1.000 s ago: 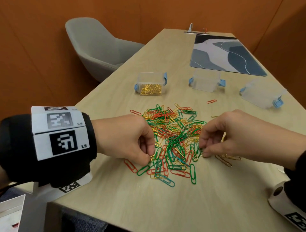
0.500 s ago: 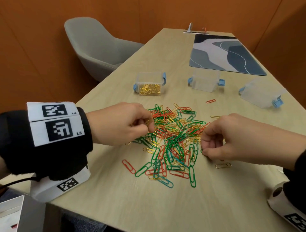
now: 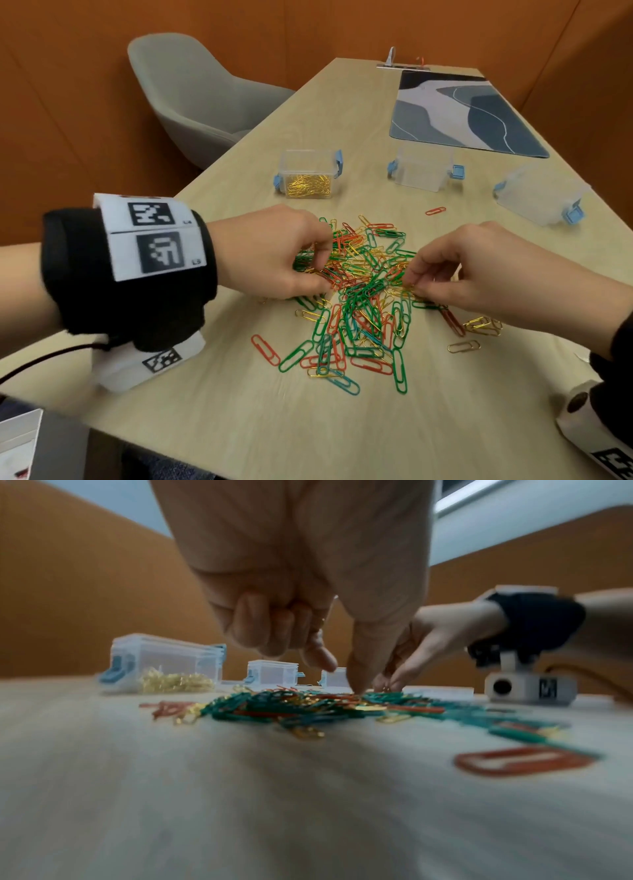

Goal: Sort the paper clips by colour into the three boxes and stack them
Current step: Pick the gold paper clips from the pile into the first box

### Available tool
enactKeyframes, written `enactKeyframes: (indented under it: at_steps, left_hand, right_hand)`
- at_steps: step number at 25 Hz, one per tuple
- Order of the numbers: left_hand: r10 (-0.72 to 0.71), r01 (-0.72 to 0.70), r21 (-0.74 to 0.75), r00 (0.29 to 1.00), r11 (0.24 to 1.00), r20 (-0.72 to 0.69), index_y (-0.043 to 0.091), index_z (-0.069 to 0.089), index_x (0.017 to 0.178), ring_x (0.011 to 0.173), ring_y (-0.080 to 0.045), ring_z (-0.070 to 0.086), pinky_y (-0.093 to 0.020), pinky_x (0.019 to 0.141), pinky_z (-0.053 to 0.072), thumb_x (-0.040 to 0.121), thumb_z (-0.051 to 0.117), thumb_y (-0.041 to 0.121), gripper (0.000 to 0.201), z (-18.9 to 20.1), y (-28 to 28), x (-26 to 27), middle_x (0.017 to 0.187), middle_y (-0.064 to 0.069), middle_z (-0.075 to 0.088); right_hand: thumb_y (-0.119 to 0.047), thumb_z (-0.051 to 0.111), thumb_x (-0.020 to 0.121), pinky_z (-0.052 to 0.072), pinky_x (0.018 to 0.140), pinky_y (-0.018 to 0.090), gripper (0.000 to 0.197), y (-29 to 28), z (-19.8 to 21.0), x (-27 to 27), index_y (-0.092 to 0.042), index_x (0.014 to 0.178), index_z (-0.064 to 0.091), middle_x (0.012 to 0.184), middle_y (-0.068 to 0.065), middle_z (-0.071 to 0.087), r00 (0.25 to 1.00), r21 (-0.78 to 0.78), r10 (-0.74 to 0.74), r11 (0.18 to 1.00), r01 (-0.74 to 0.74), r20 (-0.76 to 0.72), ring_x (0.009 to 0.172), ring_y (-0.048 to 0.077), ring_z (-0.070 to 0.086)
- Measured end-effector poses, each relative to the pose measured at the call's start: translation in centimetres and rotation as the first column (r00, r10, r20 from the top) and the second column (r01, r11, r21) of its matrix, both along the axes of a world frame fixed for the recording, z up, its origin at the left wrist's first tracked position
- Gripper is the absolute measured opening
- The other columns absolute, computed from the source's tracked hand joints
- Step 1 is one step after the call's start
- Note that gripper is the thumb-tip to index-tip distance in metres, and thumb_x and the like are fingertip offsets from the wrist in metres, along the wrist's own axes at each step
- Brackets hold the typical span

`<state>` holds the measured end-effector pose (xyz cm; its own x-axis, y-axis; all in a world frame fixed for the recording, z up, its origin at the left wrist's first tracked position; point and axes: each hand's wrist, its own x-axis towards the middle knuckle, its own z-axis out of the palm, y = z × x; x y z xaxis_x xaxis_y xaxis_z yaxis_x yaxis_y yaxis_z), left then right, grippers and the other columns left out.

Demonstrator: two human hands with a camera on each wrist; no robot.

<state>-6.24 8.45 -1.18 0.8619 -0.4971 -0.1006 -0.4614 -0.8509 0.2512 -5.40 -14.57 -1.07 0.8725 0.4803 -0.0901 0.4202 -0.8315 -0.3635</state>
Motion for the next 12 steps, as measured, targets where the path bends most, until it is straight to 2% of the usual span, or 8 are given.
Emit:
enactKeyframes:
  at_steps: [2, 4, 6, 10, 12]
  left_hand:
    - [-0.051, 0.051, 0.031, 0.998, 0.998, 0.027, 0.028, 0.062, 0.089, 0.070, -0.009, 0.049, -0.026, 0.069, 0.041, 0.076, 0.066, 0.049, 0.024, 0.0, -0.9, 0.7, 0.082, 0.008, 0.057]
    - [-0.047, 0.046, 0.045, 0.999, 0.998, 0.014, 0.028, 0.066, 0.094, 0.065, -0.009, 0.048, -0.020, 0.062, 0.038, 0.076, 0.068, 0.048, 0.027, -0.1, -1.4, 1.2, 0.080, 0.005, 0.060]
    - [-0.010, 0.009, 0.043, 1.000, 0.999, 0.018, 0.026, 0.068, 0.089, 0.061, -0.010, 0.048, -0.016, 0.056, 0.033, 0.077, 0.068, 0.044, 0.021, 0.0, -1.4, 1.2, 0.075, 0.003, 0.062]
    - [0.044, -0.044, 0.012, 0.999, 0.999, 0.004, 0.025, 0.068, 0.085, 0.064, -0.008, 0.050, -0.014, 0.058, 0.035, 0.083, 0.064, 0.037, 0.013, 0.0, -0.7, 0.6, 0.073, 0.004, 0.063]
    - [0.061, -0.061, -0.069, 0.998, 0.996, -0.003, 0.025, 0.066, 0.082, 0.057, -0.001, 0.049, -0.010, 0.054, 0.034, 0.084, 0.063, 0.033, 0.009, 0.0, -0.6, 0.5, 0.057, 0.009, 0.055]
  right_hand:
    - [-0.024, 0.071, 0.078, 0.047, 0.066, 0.010, 0.011, 0.2, -0.1, 0.1, -0.033, 0.083, 0.074, 0.069, -0.013, 0.067, 1.000, -0.002, 0.012, 1.000, -0.012, -0.020, 0.070, 0.000, 0.061]
    - [-0.026, 0.073, 0.076, 0.047, 0.064, 0.011, 0.009, 0.4, -0.1, 0.3, -0.033, 0.083, 0.073, 0.067, -0.012, 0.066, 0.999, 0.002, 0.016, 1.000, -0.016, -0.038, 0.068, -0.001, 0.061]
    - [-0.026, 0.075, 0.075, 0.045, 0.062, 0.009, 0.008, 0.4, -0.1, 0.5, -0.032, 0.080, 0.072, 0.065, -0.011, 0.065, 0.999, 0.006, 0.010, 1.000, -0.009, -0.048, 0.067, -0.003, 0.060]
    - [-0.023, 0.069, 0.079, 0.043, 0.059, 0.006, 0.006, 0.2, -0.2, 0.5, -0.028, 0.076, 0.069, 0.066, -0.010, 0.064, 0.998, -0.027, 0.016, 0.999, -0.017, -0.056, 0.066, -0.003, 0.058]
    - [-0.026, 0.067, 0.081, 0.045, 0.062, 0.011, 0.006, 0.2, -0.1, 0.5, -0.026, 0.075, 0.067, 0.069, -0.009, 0.065, 0.999, -0.042, 0.031, 0.999, -0.033, -0.041, 0.067, 0.001, 0.059]
